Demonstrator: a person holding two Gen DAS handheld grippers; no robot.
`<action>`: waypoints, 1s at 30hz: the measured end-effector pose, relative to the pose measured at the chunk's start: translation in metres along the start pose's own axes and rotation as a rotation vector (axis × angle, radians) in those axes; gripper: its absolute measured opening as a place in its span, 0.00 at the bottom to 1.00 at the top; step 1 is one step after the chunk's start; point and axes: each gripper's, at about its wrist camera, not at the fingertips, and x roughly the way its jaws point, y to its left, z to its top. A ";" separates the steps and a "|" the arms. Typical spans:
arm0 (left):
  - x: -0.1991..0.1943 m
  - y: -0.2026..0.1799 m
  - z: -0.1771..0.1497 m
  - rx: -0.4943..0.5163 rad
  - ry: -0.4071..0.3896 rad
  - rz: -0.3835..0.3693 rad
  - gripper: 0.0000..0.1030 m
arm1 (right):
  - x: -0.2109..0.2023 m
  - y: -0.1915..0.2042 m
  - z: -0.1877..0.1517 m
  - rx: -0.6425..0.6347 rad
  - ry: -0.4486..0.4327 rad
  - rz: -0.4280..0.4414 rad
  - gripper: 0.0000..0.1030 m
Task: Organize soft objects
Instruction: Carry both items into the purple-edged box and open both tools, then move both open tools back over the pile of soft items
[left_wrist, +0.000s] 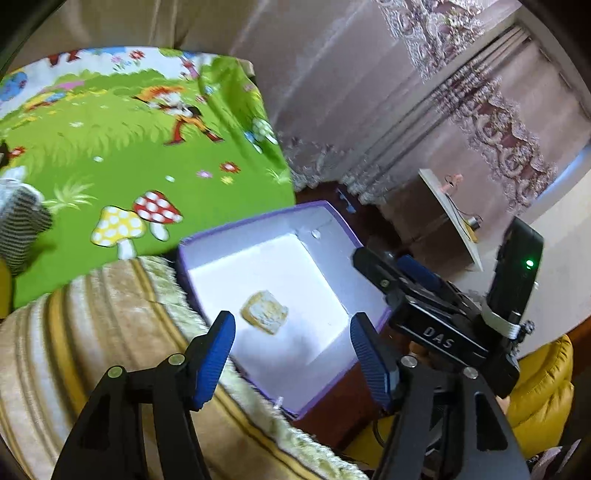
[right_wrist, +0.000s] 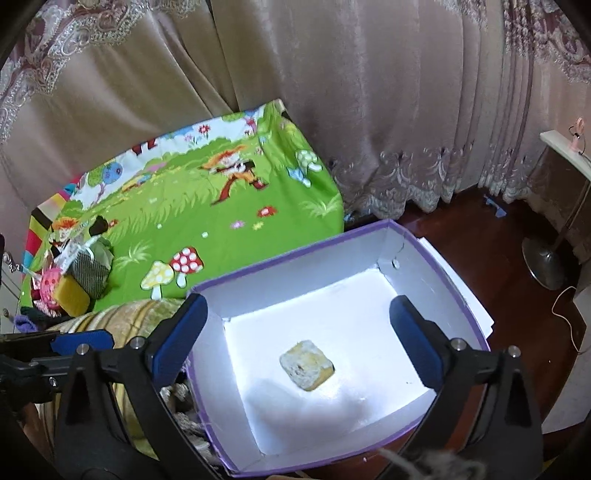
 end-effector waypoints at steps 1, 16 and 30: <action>-0.005 0.002 0.000 0.004 -0.024 0.019 0.64 | -0.003 0.005 0.001 -0.009 -0.019 0.002 0.98; -0.087 0.076 -0.018 -0.075 -0.208 0.198 0.64 | -0.011 0.070 0.005 -0.094 -0.017 0.226 0.98; -0.188 0.181 -0.060 -0.315 -0.381 0.284 0.64 | -0.009 0.164 0.004 -0.282 0.040 0.339 0.98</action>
